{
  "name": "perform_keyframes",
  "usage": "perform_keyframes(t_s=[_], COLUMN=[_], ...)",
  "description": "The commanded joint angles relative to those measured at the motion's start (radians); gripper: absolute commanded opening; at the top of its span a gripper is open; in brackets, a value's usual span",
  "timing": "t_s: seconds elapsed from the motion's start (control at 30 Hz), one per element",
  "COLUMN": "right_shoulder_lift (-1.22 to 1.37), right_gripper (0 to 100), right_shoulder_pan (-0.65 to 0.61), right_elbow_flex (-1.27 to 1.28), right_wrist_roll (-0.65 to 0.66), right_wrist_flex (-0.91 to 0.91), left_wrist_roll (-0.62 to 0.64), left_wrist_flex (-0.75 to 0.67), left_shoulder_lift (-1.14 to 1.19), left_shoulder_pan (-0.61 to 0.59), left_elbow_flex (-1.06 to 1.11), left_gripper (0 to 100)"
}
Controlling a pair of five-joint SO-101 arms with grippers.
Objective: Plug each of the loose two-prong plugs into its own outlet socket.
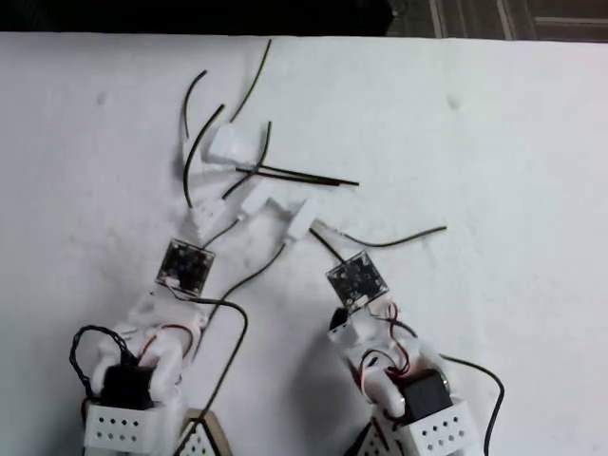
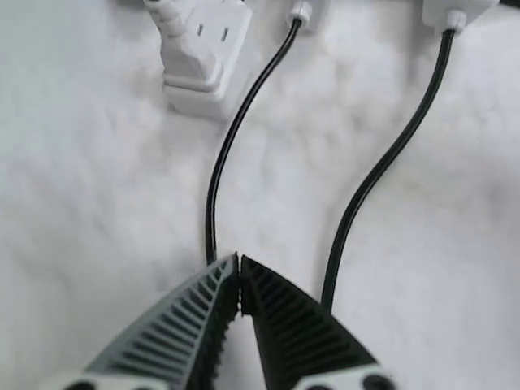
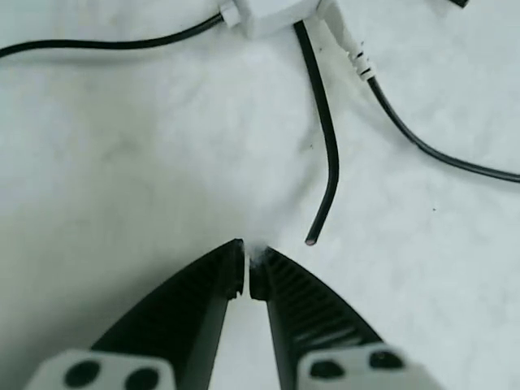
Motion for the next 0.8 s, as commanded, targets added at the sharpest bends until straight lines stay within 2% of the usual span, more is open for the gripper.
perform_keyframes(t_s=[0.0,0.17,0.37,0.47,0.63,0.77], right_shoulder_lift=[-0.004,-0.005,0.001,-0.005,0.001,-0.005], right_gripper=[1.8,1.8,1.8,1.8,1.8,1.8], right_shoulder_pan=[0.022,0.130,0.094,0.102,0.107,0.153], right_elbow_flex=[0.011,0.011,0.011,0.011,0.011,0.011], right_wrist_roll=[0.005,-0.195,-0.152,-0.054,0.219,0.290], right_wrist_flex=[0.038,0.045,0.061,0.090,0.111,0.120], left_wrist_roll=[-0.006,-0.006,-0.006,-0.006,-0.006,-0.006], left_wrist_flex=[0.041,0.074,0.074,0.074,0.074,0.074], left_shoulder_lift=[-0.010,-0.010,-0.010,-0.010,-0.010,-0.010], left_shoulder_pan=[-0.007,-0.007,-0.007,-0.007,-0.005,-0.005], left_elbow_flex=[-0.003,-0.003,-0.003,-0.003,-0.003,-0.003], left_gripper=[3,3,3,3,3,3])
